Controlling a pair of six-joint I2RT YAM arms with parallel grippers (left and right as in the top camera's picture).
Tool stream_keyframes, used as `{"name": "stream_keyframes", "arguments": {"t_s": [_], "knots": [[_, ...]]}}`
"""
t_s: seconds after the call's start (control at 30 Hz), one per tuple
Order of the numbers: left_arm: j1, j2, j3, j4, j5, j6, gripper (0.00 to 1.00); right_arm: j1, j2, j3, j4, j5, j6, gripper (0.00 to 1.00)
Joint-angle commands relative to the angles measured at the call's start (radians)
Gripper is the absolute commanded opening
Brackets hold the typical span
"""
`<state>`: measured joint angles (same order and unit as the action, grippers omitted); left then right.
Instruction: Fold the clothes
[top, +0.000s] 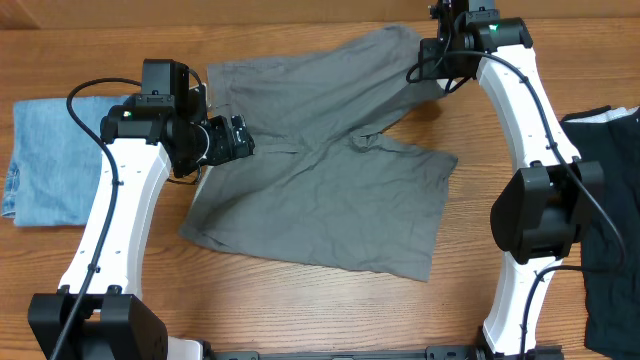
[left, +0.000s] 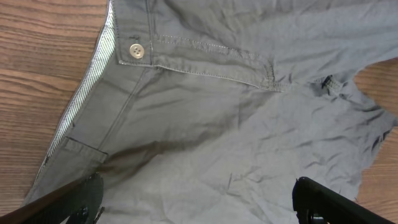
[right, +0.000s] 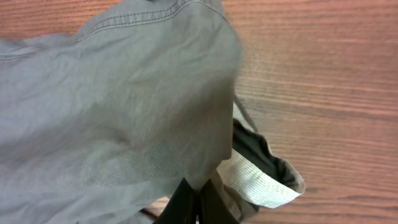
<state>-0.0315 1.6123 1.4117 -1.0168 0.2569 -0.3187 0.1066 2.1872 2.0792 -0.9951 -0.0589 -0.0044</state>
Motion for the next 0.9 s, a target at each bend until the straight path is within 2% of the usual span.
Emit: {"name": "stream_keyframes", "arguments": {"t_s": [0.0, 0.27, 0.57, 0.87], "knots": [[-0.002, 0.002, -0.004, 0.001, -0.006, 0.001, 1.0, -0.002, 0.0, 0.014, 0.02, 0.05, -0.027, 0.04], [-0.002, 0.002, -0.004, 0.001, -0.006, 0.001, 1.0, -0.001, 0.102, 0.014, 0.058, 0.063, -0.031, 0.04], [-0.002, 0.002, -0.004, 0.0, -0.006, 0.001, 1.0, -0.002, 0.209, 0.014, 0.017, 0.102, -0.03, 0.04], [-0.002, 0.002, -0.004, 0.001, -0.006, 0.001, 1.0, -0.002, 0.218, 0.018, -0.034, 0.204, -0.029, 0.04]]}}
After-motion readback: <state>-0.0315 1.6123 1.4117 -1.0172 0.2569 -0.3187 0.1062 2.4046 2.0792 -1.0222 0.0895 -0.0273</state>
